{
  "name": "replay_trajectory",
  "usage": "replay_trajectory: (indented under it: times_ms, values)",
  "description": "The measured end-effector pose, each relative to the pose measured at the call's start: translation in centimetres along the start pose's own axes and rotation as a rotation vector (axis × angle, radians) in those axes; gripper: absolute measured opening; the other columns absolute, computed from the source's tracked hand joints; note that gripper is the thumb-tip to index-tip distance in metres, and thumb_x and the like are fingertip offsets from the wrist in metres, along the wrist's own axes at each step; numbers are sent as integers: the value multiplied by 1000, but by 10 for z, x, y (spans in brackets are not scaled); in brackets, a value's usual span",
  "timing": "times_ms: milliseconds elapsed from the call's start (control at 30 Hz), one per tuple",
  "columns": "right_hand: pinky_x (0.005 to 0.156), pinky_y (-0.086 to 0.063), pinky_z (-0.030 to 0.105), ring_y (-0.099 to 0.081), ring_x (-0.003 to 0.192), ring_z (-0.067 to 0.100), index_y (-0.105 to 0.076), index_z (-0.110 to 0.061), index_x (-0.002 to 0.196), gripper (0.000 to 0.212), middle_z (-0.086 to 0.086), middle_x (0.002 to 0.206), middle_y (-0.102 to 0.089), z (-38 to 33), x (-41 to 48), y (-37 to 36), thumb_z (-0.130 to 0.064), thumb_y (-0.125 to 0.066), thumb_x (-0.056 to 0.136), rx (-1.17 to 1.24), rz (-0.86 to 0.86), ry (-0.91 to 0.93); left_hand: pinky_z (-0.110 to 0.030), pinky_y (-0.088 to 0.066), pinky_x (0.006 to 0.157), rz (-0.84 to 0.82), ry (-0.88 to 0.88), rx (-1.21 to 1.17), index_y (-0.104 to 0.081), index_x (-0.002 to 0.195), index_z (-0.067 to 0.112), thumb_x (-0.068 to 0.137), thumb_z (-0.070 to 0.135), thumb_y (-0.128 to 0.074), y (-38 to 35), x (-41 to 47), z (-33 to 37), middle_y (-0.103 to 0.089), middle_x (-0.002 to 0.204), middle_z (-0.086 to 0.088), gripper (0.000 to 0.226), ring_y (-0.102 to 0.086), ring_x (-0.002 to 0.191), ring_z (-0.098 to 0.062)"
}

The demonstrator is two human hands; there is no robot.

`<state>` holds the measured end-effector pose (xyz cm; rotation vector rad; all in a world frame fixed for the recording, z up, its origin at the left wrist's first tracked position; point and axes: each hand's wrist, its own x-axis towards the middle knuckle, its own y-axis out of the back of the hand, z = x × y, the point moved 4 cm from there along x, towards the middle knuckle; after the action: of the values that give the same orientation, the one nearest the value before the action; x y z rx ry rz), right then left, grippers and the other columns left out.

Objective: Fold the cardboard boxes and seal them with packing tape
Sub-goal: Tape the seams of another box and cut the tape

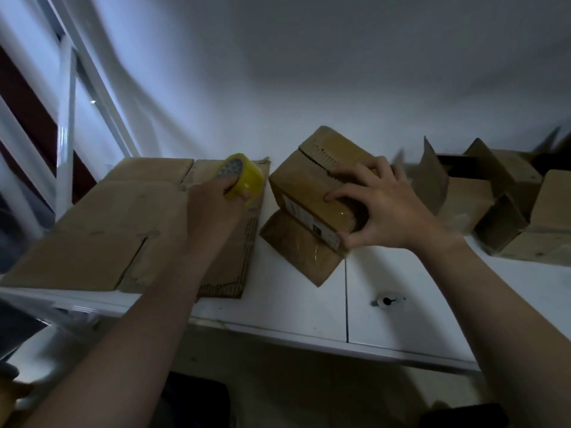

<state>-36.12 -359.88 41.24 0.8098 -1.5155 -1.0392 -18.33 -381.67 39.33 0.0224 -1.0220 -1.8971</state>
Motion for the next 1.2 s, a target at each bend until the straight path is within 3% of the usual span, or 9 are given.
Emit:
replay_trajectory:
  times_ms: [233,400,600,733,833,933,1033,1133,1200]
  values:
    - [105,-39,51,-30,128,12,-52,-49,127,67,-23,148,-39,14,-15,-35,-63,-70,64,317,-208,-28,-39,-50,85,-58,29,94,-66,131,29,93,39,-64,-27,2,-1,-70,119,-10,39,-61,112,-34]
    - [113,-26,55,-27,140,8,-52,-48,132,69,-28,150,-39,15,-17,-49,-57,-65,65,361,-301,-23,-25,-38,82,-154,34,119,-66,133,24,96,36,-65,-38,0,7,-69,127,-4,39,-63,115,-26]
    - [119,8,55,-19,148,0,-54,-49,131,69,-30,151,-39,16,-27,-44,-47,-65,63,395,-434,-69,-30,-51,69,-313,53,268,-79,97,26,87,35,-72,-31,-17,13,-73,88,3,15,-64,79,-14]
    - [120,16,58,-14,150,-5,-53,-50,127,64,-35,150,-37,17,-40,-38,-38,-67,66,421,-481,-113,-29,-47,67,-376,46,297,-78,100,27,86,34,-72,-24,-30,27,-73,94,2,17,-60,78,-13]
    - [121,17,55,-9,151,-4,-52,-48,127,61,-37,151,-35,15,-52,-34,-39,-66,69,398,-468,-113,-25,-45,61,-262,23,210,-78,100,28,86,40,-72,-6,-29,39,-71,82,6,20,-63,75,-12]
    - [122,15,52,3,152,-1,-46,-49,131,61,-37,155,-26,9,-61,-33,-43,-62,73,354,-432,-98,-29,-54,72,-101,-59,-44,-77,110,30,85,41,-74,9,-26,56,-75,90,8,27,-69,84,-10]
    - [122,17,50,-2,152,-2,-41,-48,136,62,-35,158,-25,6,-68,-34,-42,-63,79,376,-426,-112,-31,-58,80,-152,-168,-240,-76,114,29,89,35,-74,-1,-27,77,-76,98,11,26,-70,87,-2]
    - [122,-19,49,-32,135,-16,-47,-39,136,52,-36,143,-43,8,-68,-26,-31,-69,90,569,-263,-206,-27,-56,77,-245,-202,-375,-75,115,29,92,30,-72,-27,-28,89,-72,94,21,23,-67,86,2]
    - [100,-47,45,-56,119,0,-48,-33,130,41,-24,132,-56,13,-64,-20,-25,-67,95,760,-76,-324,-14,-48,71,-271,-221,-436,-73,110,34,93,25,-70,-45,-27,94,-68,84,29,20,-62,82,8]
